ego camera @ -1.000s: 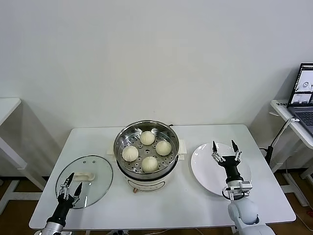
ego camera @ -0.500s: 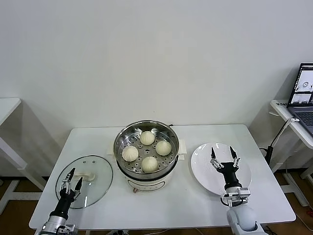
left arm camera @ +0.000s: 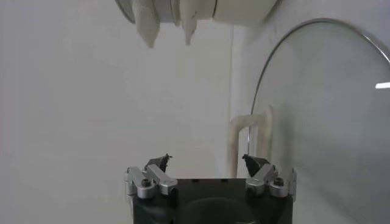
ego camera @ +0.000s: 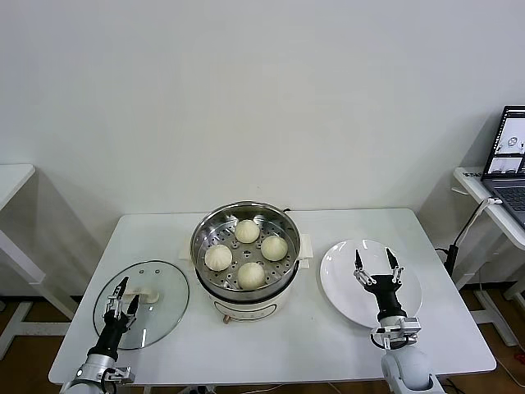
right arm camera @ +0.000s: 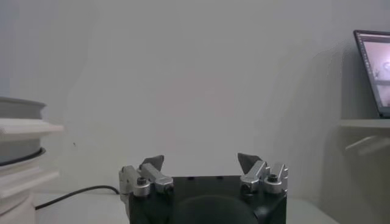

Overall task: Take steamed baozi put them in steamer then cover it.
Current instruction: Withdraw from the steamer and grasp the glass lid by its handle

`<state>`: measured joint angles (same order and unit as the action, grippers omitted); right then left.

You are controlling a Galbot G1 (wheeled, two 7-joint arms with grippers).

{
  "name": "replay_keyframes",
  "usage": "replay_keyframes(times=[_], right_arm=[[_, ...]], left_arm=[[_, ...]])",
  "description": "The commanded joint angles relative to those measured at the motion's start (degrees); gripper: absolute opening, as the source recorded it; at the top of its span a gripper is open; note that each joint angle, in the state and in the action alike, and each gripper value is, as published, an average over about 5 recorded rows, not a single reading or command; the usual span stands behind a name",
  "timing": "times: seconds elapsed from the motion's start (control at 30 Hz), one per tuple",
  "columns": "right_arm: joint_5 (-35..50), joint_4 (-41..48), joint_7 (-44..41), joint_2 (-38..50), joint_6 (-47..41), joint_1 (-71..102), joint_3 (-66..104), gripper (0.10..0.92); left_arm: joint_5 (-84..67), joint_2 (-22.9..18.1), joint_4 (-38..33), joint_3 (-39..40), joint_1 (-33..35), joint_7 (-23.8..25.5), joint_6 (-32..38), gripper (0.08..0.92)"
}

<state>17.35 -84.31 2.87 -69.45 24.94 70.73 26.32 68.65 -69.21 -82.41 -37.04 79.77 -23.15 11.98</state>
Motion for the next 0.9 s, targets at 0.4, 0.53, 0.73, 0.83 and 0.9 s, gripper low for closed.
replay_keyframes(times=[0.4, 0.53, 0.73, 0.83, 0.9], right_arm=[[-0.8, 0.1, -0.2, -0.3, 0.3, 0.2, 0.5, 0.823], [-1.0, 0.0, -0.2, -0.4, 0.3, 0.3, 0.7, 0.823], [-1.6, -0.3, -0.1, -0.6, 0.4, 0.4, 0.6, 0.823], [-1.7, -0.5, 0.0, -0.6, 0.4, 0.4, 0.6, 0.823], [-1.8, -0.6, 0.0, -0.5, 0.4, 0.4, 0.7, 0.823]], left_arm=[[-2.4, 0.3, 0.1, 2.8, -2.5, 2.0, -3.9, 0.823], [-2.6, 0.3, 0.6, 3.1, -3.1, 2.2, -4.2, 0.823], [-3.1, 0.5, 2.0, 3.5, -4.0, 3.4, -4.7, 0.813], [-3.5, 0.6, 2.2, 3.6, -4.1, 3.9, -5.0, 0.757], [-3.6, 0.7, 2.4, 3.6, -4.1, 4.2, -5.0, 0.699]])
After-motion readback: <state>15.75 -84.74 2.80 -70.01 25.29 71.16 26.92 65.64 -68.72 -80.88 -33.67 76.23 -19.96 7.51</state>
